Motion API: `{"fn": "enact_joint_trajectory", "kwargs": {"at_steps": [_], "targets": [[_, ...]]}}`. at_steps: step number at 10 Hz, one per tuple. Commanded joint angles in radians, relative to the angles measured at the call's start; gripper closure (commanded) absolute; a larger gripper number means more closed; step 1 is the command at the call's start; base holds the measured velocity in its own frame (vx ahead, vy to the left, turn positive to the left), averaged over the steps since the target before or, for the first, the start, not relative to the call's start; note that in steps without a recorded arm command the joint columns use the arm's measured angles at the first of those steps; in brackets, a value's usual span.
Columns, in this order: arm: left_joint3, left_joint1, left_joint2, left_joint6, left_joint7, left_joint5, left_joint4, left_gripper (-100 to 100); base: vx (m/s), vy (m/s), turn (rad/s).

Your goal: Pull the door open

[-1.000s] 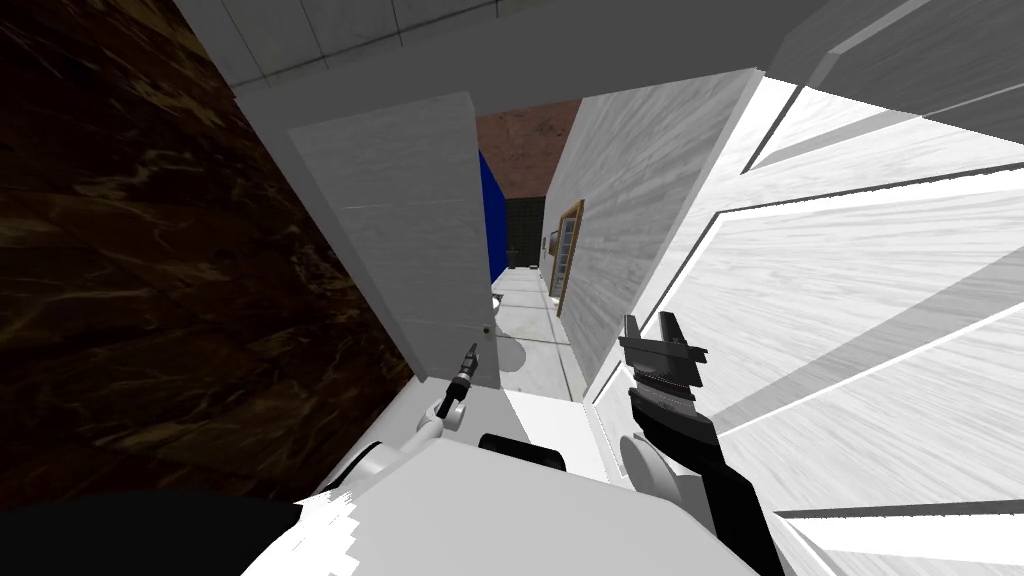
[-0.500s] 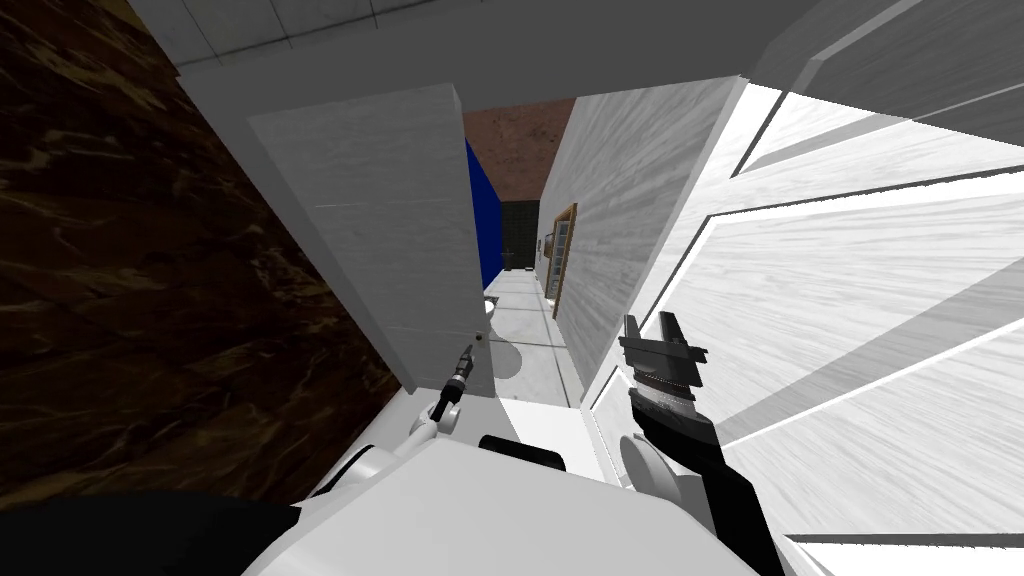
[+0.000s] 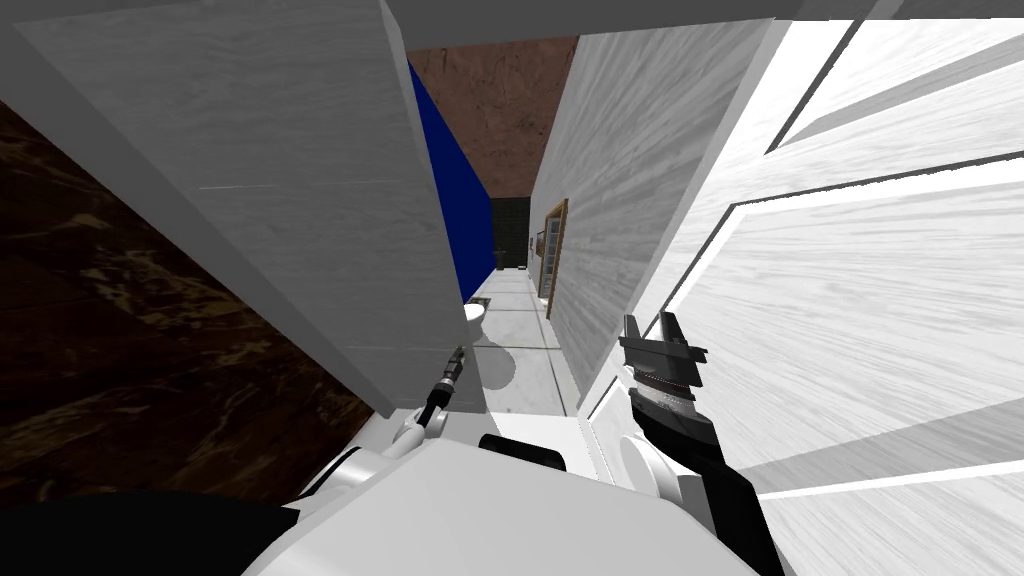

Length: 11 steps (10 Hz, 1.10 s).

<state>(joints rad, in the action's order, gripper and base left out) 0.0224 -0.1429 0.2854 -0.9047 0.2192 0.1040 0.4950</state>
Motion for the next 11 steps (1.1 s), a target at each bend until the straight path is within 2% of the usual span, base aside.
{"fn": "enact_joint_trajectory", "kwargs": {"at_steps": [1, 2, 7, 11], "targets": [[0.0, 0.0, 0.0, 0.0, 0.0, 0.0, 0.0, -100, 0.081, 0.002, 0.014], [0.0, 0.0, 0.0, 0.0, 0.0, 0.0, 0.0, 100, -0.026, -0.008, 0.008], [0.0, 0.0, 0.0, 0.0, 0.0, 0.0, 0.0, 100, -0.012, 0.0, -0.007], [-0.024, -0.004, 0.013, -0.017, 0.021, -0.005, -0.015, 100, -0.169, 0.055, -0.124]]}}
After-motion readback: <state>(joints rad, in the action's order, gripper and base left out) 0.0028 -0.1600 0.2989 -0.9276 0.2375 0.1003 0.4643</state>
